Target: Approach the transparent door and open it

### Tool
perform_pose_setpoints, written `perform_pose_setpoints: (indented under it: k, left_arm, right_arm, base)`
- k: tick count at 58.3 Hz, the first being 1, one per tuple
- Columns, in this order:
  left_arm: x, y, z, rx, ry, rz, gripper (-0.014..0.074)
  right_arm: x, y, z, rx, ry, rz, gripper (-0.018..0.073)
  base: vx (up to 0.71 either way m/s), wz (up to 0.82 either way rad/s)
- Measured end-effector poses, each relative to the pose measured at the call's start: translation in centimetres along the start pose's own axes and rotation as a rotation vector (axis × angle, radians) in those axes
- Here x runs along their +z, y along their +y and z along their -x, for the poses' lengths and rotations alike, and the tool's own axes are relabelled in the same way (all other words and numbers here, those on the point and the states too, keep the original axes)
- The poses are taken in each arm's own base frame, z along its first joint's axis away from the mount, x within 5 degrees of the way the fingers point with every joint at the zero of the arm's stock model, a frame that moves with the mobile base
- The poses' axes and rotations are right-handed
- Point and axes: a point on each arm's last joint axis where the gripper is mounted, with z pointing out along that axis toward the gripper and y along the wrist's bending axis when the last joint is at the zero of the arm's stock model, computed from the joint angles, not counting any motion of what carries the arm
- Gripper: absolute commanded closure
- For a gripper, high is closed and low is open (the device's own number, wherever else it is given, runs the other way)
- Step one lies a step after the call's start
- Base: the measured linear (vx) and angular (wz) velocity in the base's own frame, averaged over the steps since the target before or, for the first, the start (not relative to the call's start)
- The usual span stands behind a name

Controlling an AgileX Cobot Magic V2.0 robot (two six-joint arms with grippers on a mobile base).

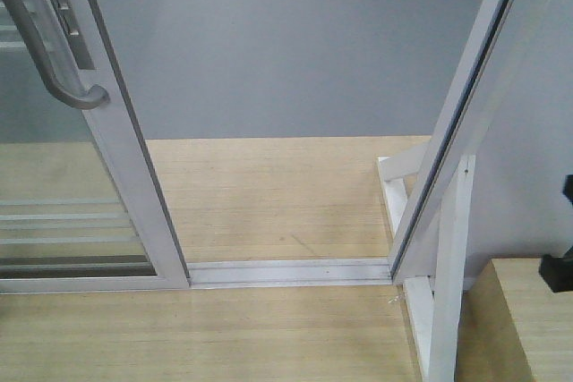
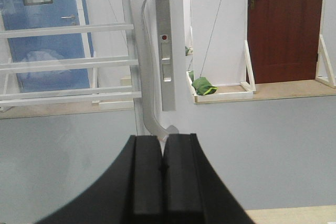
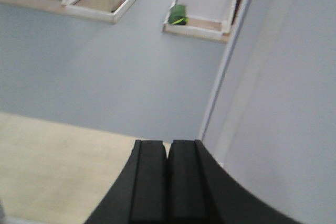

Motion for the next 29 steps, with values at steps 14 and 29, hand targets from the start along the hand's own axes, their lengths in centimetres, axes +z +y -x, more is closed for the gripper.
perform_pose_setpoints:
  k: [14,29]
  left_arm:
    - [0.0,0.0,0.0,0.0,0.0,0.0,0.0602]
    - [0.0,0.0,0.0,0.0,0.001,0.0,0.0602]
  right_arm:
    - [-2.5,-0.1,-4.5,0.011,-0.115,-0.112,0.057]
    - [-2.5,0.5,-8.6,0.074,-0.04,-0.105,0.0567]
  base:
    - [0.0,0.0]
    - [0.0,0.0]
